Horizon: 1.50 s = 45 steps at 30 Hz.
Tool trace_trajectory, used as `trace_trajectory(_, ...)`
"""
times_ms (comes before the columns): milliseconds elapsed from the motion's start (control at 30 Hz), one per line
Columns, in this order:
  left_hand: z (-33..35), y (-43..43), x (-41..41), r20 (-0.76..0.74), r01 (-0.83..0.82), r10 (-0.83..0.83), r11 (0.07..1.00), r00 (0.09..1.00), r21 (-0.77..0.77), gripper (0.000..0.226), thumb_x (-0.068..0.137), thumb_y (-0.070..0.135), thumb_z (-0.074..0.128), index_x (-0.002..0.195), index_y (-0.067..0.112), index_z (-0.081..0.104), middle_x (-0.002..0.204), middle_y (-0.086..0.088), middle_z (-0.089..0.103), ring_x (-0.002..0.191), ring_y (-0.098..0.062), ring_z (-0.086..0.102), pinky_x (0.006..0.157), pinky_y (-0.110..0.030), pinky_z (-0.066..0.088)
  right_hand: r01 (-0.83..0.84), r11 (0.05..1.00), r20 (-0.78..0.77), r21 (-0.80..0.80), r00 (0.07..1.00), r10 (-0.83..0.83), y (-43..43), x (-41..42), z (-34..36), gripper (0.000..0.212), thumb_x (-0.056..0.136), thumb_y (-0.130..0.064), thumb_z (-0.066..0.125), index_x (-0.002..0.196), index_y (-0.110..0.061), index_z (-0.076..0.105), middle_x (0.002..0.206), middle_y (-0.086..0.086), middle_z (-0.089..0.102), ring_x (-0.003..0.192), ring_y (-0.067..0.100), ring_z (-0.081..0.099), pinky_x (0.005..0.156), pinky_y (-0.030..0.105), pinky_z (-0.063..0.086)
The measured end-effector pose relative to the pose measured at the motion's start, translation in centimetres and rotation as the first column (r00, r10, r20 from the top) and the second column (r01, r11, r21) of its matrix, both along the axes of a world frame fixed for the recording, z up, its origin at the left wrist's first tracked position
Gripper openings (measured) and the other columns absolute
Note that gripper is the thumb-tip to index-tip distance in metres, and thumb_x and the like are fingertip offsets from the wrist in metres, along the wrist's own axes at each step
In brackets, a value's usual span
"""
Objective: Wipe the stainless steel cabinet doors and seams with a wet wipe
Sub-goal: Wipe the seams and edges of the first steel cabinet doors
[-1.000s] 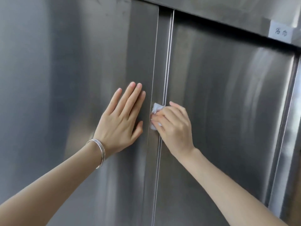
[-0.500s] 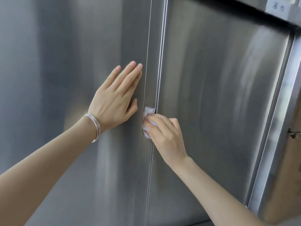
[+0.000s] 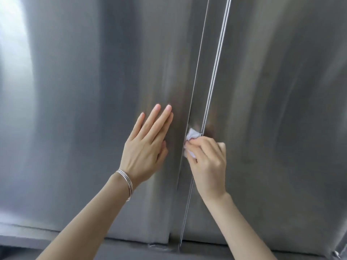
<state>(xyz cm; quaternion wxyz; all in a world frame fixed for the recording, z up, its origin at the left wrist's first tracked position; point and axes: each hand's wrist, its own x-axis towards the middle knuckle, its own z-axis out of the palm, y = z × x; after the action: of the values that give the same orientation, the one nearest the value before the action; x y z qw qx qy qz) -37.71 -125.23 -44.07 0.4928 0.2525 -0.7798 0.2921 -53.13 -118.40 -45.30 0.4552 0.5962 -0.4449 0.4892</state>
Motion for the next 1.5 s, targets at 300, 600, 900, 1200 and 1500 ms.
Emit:
trace_trajectory(300,-1.6,1.6,-0.1,-0.008,-0.087,0.088,0.992,0.996,0.089,0.065,0.085,0.013,0.042,0.148,0.006,0.030,0.158,-0.003,0.022,0.147,-0.024,0.015,0.120,-0.043,0.014,0.050,0.989,-0.231,0.141,0.973,-0.017,1.2,-1.4,-1.7,0.013,0.076,-0.004,0.074,0.069,-0.014,0.069,0.079,-0.004,0.067,0.074,0.017,0.065,0.067,0.031,0.027)
trace_trajectory(600,-7.4,2.2,1.5,0.221,-0.142,0.113,0.983,0.969,0.120,0.075,0.076,0.011,0.047,0.149,0.010,0.030,0.159,0.002,0.019,0.148,-0.023,0.012,0.120,-0.043,0.015,0.030,0.987,-0.392,0.155,0.919,0.034,1.6,-2.3,-8.0,0.023,0.084,-0.006,0.067,0.062,-0.013,0.067,0.064,-0.002,0.062,0.063,0.019,0.063,0.057,0.033,0.028)
trace_trajectory(900,-8.0,2.3,1.6,0.223,-0.124,0.087,0.980,0.971,0.158,0.082,0.073,0.000,0.055,0.149,0.009,0.028,0.159,0.001,0.016,0.148,-0.023,0.009,0.121,-0.040,0.009,0.073,0.980,-0.317,-0.184,0.940,-0.129,-0.8,-2.8,3.1,0.020,0.083,-0.006,0.070,0.065,-0.013,0.068,0.069,-0.006,0.064,0.066,0.016,0.061,0.064,0.032,0.023)
trace_trajectory(1200,-8.1,3.1,1.8,0.218,-0.122,0.079,0.973,0.973,0.195,0.079,0.073,-0.004,0.054,0.148,0.008,0.032,0.158,-0.001,0.022,0.147,-0.025,0.015,0.120,-0.043,0.016,0.123,0.944,-0.492,0.306,0.870,0.046,1.7,-2.2,-17.2,0.032,0.075,-0.002,0.071,0.051,-0.017,0.055,0.058,-0.003,0.053,0.052,0.017,0.051,0.057,0.028,0.028)
trace_trajectory(1500,-11.8,2.4,1.8,0.106,-0.094,0.071,0.970,0.992,0.226,0.078,0.072,-0.005,0.056,0.146,0.008,0.036,0.156,-0.003,0.022,0.146,-0.024,0.018,0.119,-0.046,0.019,0.039,0.993,-0.149,0.107,0.989,-0.022,1.0,-1.1,-13.9,0.024,0.087,-0.004,0.063,0.066,-0.014,0.068,0.073,-0.005,0.066,0.070,0.014,0.065,0.062,0.029,0.020)
